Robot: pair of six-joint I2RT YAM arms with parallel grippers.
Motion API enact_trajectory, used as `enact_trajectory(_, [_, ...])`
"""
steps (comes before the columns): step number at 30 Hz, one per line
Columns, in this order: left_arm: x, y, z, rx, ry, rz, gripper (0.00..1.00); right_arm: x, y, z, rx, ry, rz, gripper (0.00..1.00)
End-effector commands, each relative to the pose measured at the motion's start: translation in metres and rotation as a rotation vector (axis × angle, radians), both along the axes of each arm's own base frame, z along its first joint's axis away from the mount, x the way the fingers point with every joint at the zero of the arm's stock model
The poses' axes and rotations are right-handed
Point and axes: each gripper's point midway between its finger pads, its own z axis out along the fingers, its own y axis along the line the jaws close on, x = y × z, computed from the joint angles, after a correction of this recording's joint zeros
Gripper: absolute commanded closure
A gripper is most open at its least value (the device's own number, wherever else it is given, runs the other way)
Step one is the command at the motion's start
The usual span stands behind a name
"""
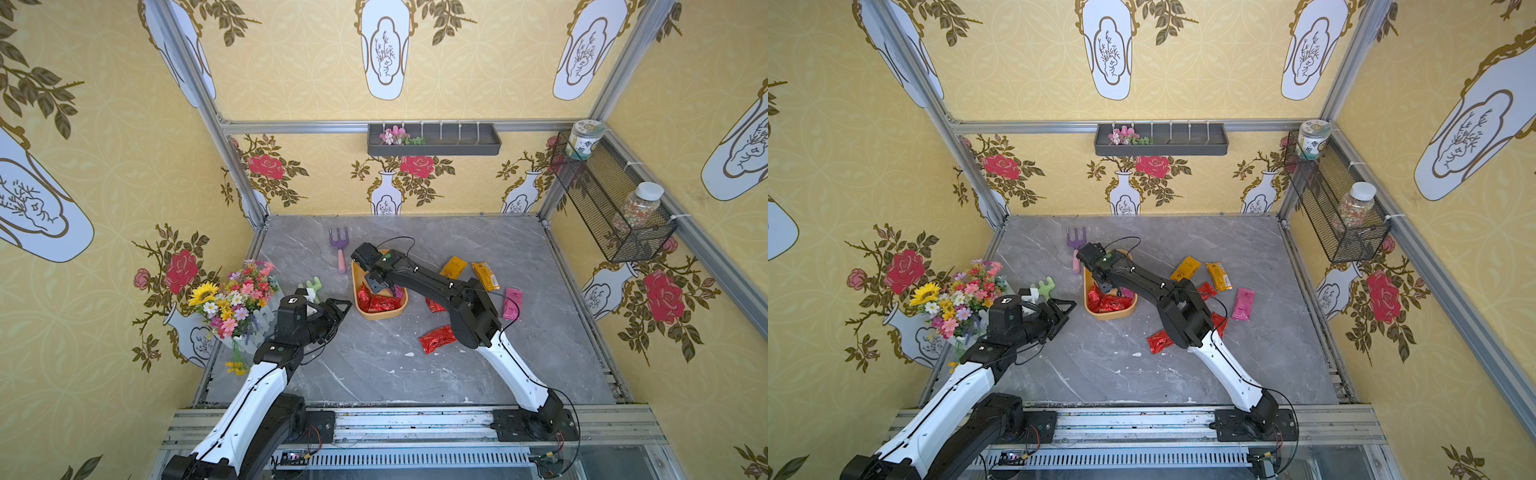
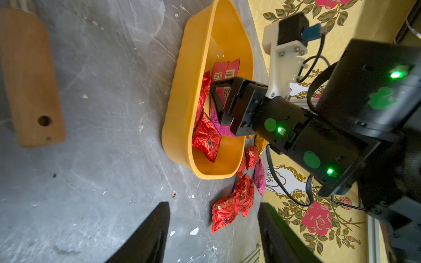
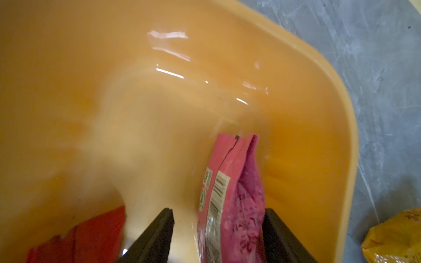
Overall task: Take the tea bags out of the storage box
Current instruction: Pick up the tea bag from the storage box.
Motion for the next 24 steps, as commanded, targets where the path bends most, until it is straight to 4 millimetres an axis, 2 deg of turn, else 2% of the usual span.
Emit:
enact_trajectory(1, [0.001, -0.001, 0.001, -0.001, -0.016, -0.010, 0.33, 0.007, 0.003, 0.015, 0.034, -0.046, -0.012, 0.33])
enact_trajectory(5, [0.002, -0.002, 0.002, -0.004, -0.018, -0.011, 0.33, 0.010, -0.001, 0.008, 0.031, -0.016, -0.025, 0.34])
enact_trajectory(10, [0.001, -0.002, 0.001, -0.005, -0.014, -0.010, 0.33, 0.009, -0.002, -0.002, 0.051, 0.023, -0.035, 0.41])
enact_trajectory(19, [0.001, -0.002, 0.002, -0.006, -0.018, -0.009, 0.33, 0.006, 0.004, -0.005, 0.122, 0.068, -0.040, 0.51])
enact_trajectory(24, [0.000, -0.001, 0.003, -0.008, -0.017, -0.007, 0.33, 0.004, 0.005, 0.000, 0.153, 0.069, -0.053, 0.55])
